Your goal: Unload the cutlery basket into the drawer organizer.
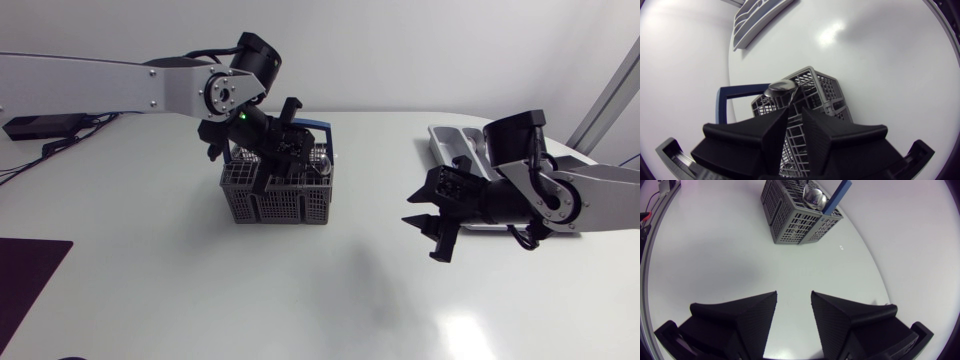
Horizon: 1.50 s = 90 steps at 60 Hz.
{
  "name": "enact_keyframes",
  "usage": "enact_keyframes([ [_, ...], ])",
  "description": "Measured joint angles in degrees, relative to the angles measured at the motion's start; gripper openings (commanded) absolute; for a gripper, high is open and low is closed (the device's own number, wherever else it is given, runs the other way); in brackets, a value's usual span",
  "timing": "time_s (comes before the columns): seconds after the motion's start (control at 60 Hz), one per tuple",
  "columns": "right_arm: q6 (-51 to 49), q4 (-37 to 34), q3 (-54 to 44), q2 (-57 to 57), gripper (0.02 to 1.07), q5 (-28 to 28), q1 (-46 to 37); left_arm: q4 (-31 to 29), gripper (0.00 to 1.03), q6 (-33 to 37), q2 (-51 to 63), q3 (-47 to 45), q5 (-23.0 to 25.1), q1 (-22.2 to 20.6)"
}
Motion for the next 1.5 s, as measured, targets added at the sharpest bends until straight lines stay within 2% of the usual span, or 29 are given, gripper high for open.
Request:
enact_keyframes([
  [0.217,0.00,0.09,0.00,-0.28,0.55,0.00,0.26,0.39,0.23,0.02,0.00,0.00,0.00,1.09],
  [0.333,0.02,0.37,0.00,-0.31,0.55,0.00,0.26,0.79,0.16,0.22,0.00,0.00,0.02,1.11],
  [1.033,0.24,0.61,-0.66,-0.31,0.55,0.15,0.37,1.92,0.17,0.20,0.98,0.76,0.02,0.39],
  [1.117,0.24,0.61,-0.74,-0.33,0.55,0.15,0.35,1.46,0.27,0.20,0.85,0.76,0.02,-0.11],
  [1.5,0.24,0.66,-1.03,-1.60,0.55,0.17,0.35,0.44,0.37,0.22,-0.17,0.79,0.00,-0.68],
])
